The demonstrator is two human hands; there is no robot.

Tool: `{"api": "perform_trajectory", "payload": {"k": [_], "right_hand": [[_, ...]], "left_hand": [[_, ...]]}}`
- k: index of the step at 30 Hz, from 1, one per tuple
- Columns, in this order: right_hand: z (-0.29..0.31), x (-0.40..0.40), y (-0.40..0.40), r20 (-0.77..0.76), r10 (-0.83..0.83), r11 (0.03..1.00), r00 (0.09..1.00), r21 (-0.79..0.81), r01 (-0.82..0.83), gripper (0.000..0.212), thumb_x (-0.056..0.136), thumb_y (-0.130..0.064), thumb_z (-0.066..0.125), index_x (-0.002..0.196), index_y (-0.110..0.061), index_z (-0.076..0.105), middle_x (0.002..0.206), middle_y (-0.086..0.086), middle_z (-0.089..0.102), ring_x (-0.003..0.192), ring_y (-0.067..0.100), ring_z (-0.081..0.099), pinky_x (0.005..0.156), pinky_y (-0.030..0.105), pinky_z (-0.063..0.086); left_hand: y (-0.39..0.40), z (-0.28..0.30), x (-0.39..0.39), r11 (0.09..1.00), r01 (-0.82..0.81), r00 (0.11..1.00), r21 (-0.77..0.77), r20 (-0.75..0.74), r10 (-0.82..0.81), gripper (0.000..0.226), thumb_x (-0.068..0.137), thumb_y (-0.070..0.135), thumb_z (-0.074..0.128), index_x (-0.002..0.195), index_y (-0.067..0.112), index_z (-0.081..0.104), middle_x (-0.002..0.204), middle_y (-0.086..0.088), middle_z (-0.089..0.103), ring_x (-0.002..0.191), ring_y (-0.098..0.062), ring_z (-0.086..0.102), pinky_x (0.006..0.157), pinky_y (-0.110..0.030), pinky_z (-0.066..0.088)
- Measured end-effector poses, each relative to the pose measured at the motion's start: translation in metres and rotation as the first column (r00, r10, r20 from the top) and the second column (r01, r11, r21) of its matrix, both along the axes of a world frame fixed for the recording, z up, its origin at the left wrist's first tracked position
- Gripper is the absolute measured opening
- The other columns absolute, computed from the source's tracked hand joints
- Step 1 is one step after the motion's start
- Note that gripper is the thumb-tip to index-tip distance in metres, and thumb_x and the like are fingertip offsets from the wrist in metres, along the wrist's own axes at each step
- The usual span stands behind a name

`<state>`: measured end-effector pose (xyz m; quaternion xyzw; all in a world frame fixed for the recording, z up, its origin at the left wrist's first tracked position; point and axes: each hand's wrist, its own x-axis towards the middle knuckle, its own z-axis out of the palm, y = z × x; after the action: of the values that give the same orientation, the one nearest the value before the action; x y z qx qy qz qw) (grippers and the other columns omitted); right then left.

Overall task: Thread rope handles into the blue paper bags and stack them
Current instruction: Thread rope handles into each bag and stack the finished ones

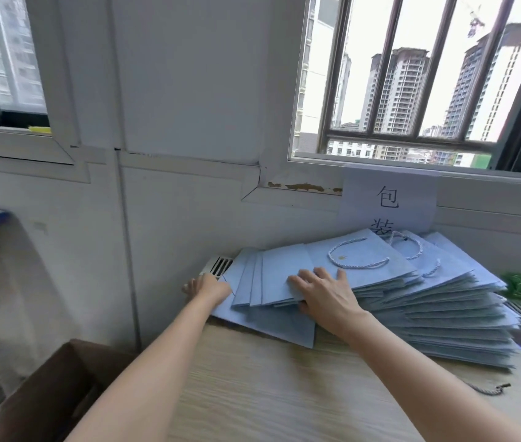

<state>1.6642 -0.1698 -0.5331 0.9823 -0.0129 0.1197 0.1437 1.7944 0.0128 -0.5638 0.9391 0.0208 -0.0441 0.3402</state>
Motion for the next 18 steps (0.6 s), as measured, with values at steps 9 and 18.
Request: {"api": "perform_trajectory", "payload": {"k": [9,18], "right_hand": [[0.000,0.000,0.014,-0.080,-0.143,0.989,0.986,-0.034,0.141,0.060,0.091,-0.020,0.051,0.144,-0.024,0.022,0.141,0.005,0.027,0.129,0.023,0.032,0.104,0.047,0.025],[0.028,-0.021,0.038,-0.270,-0.170,0.980,0.948,0.054,0.192,0.067,0.097,-0.027,0.043,0.151,-0.024,0.004,0.159,0.003,-0.001,0.146,0.019,0.001,0.115,0.052,0.001]], "left_hand": [[0.093,0.035,-0.007,0.921,-0.231,0.955,-0.314,0.107,0.276,0.038,0.087,0.006,0.050,0.121,-0.011,0.049,0.128,-0.027,0.052,0.117,-0.040,0.051,0.094,-0.040,0.043],[0.170,0.051,-0.045,0.808,-0.286,0.916,-0.515,0.102,0.389,0.043,0.079,0.007,0.049,0.115,-0.017,0.048,0.112,-0.033,0.058,0.079,-0.037,0.057,0.065,-0.037,0.044]]}}
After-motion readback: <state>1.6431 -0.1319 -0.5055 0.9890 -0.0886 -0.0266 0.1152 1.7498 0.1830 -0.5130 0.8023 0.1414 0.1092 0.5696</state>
